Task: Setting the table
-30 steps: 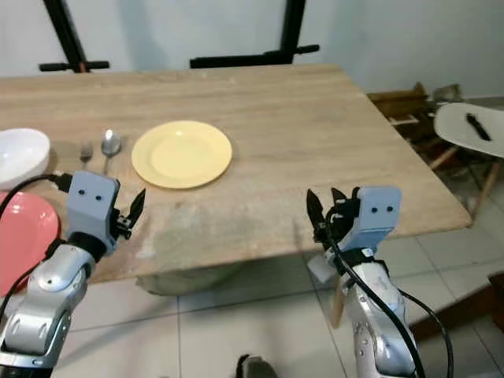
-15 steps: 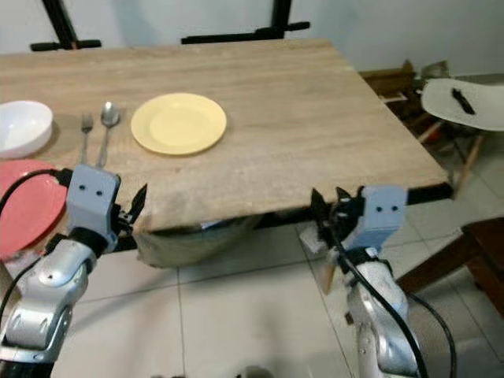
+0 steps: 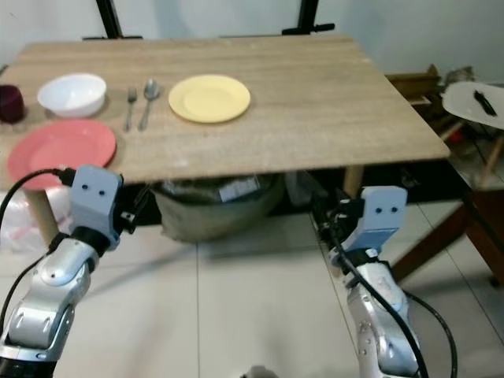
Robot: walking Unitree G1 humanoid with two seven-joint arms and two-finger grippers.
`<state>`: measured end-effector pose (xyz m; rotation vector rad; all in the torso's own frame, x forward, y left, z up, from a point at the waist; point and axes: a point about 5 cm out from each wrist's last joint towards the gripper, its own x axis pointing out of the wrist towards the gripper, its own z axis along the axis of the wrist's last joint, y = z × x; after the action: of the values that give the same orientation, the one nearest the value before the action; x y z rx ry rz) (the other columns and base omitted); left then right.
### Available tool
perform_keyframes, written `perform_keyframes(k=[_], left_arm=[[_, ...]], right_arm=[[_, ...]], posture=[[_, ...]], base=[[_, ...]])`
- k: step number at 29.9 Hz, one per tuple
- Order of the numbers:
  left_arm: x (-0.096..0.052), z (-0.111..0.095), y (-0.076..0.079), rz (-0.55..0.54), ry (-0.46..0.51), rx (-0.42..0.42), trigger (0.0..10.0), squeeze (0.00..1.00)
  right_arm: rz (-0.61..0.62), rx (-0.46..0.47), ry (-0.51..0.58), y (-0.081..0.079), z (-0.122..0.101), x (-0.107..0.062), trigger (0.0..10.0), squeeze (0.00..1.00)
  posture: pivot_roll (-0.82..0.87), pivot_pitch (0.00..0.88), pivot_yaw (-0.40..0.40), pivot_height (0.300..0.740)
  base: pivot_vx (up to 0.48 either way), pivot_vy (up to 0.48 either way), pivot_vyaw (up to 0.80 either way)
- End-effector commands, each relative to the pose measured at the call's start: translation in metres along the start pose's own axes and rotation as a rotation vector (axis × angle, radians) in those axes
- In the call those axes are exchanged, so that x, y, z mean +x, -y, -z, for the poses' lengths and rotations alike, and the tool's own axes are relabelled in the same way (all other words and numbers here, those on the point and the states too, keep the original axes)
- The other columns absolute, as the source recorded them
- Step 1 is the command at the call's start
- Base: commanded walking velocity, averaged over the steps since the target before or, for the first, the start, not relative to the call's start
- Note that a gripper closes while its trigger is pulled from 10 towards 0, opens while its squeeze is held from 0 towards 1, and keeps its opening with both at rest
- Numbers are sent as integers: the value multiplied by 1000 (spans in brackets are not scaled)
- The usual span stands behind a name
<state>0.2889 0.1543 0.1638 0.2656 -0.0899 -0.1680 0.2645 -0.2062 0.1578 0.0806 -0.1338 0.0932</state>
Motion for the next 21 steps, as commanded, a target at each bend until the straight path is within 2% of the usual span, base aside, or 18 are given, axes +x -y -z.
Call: perform_keyframes(k=[1,21], left_arm=[[-1,5,-1,-3,-22,7,10000,0],[0,5,1,5,-20,1,10000,0]], right_arm=[[-10,0,-7,-3,2,0,10000,0],[-5,-3,-9,-2,2,-2,10000,0]], posture=[[-143,10,53,740],[-154,15,54,740]], base=[[-326,0,0],[-328,0,0]])
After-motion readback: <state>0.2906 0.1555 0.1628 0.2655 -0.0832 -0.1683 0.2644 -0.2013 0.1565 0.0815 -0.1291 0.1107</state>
